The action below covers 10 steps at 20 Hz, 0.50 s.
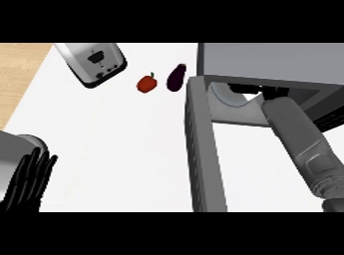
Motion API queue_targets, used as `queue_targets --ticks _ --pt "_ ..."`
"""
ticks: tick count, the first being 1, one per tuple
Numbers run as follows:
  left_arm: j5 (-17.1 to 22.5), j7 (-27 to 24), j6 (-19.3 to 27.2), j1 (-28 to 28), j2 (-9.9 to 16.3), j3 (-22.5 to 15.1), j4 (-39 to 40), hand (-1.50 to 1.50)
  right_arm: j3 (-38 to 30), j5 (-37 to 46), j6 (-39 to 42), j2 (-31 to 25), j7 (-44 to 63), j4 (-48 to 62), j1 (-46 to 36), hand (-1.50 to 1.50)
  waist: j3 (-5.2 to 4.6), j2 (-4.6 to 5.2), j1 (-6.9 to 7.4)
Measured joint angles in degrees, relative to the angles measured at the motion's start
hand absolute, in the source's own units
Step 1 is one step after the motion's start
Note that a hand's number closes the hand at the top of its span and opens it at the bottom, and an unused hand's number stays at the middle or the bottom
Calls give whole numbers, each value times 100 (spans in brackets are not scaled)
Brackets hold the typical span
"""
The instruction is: Pick up the milk, place it into the microwave and close the microwave
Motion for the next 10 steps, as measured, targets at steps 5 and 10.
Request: queue_targets --ticks 5,10 --pt "-170 5 16 -32 24 -57 40 -150 115 223 -335 -165 119 301 -152 -150 1 43 107" --pt "-218 72 -4 -109 52 -81 19 -150 245 403 -456 -99 229 519 -284 -150 4 60 161"
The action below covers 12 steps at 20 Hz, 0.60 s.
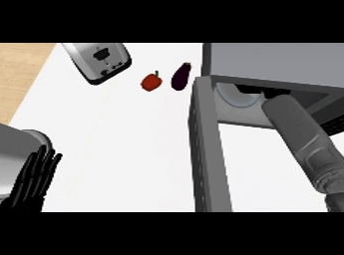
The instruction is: Pick up the milk, place it into the microwave and close the microwave
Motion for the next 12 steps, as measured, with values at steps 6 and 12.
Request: queue_targets --ticks 6,12 --pt "-117 -60 28 -100 -85 -90 110 -150 -32 -29 469 85 -182 39 -18 -150 5 18 9" --pt "-109 -110 -55 -93 -131 -184 100 -150 -294 -304 1032 196 -683 -116 131 -150 9 -11 -49"
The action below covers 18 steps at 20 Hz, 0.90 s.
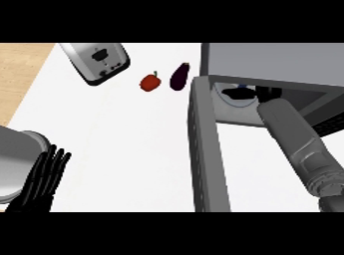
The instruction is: Pick up the milk, place it into the microwave and close the microwave
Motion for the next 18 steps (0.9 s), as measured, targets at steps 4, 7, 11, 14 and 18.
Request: queue_targets --ticks 4,7,11,14,18 --pt "-72 7 27 -43 -88 -114 16 -150 -203 -207 332 51 -248 -65 55 -150 -3 -28 -72" --pt "-165 -73 27 32 -139 -220 20 -150 -411 -416 519 90 -571 -129 263 -150 -4 -48 -114" --pt "-298 -89 71 29 -202 -326 23 -150 -630 -639 851 107 -883 -127 515 -150 -7 -80 -188" --pt "-402 -42 122 -1 -263 -425 -11 -150 -766 -779 1123 83 -1066 -129 655 -150 -9 -106 -246" --pt "-435 136 160 -37 -295 -484 -161 -150 -866 -893 1438 129 -1440 -176 956 -150 -19 -152 -293"
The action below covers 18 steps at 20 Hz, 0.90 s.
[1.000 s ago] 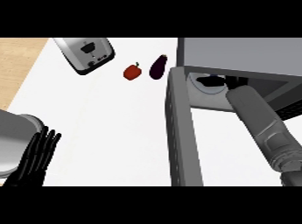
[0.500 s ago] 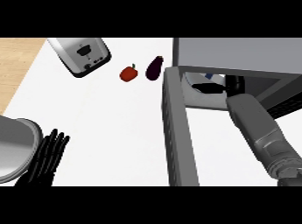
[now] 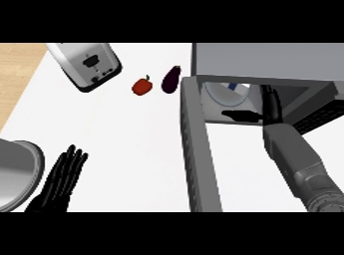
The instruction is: Pick up the milk, place it into the microwave and close the microwave
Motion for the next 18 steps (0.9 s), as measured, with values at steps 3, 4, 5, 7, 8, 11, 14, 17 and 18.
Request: queue_targets --ticks 3,4,5,7,8,11,14,17,18 --pt "-25 174 68 -148 -45 14 -10 -150 -30 -73 434 72 -219 -59 170 -150 -16 -48 -49" --pt "-28 195 72 -179 -53 27 10 -150 -32 -91 565 93 -233 -55 212 -150 -16 -55 -71" --pt "-43 292 99 -223 -65 13 -46 -150 -27 -104 700 122 -293 -67 292 -150 -18 -67 -93" --pt "-24 285 63 -343 -73 67 109 -150 -31 -145 911 188 -397 -86 473 -150 -19 -80 -139" --pt "-31 341 78 -367 -88 68 94 -150 -17 -155 1003 217 -446 -117 581 -150 -20 -91 -161" --pt "-181 280 115 -255 -163 -70 71 -150 9 -201 1332 203 -635 -228 916 -150 -17 -111 -203" --pt "-226 253 101 -240 -224 -148 97 -150 12 -294 1722 194 -774 -360 1200 -150 -16 -124 -248" --pt "-71 353 -16 -332 -219 -128 87 -150 -43 -469 2218 254 -912 -519 1527 -150 -16 -138 -313" --pt "-57 330 -77 -334 -228 -178 153 -150 -46 -514 2359 282 -929 -575 1638 -150 -17 -139 -332"
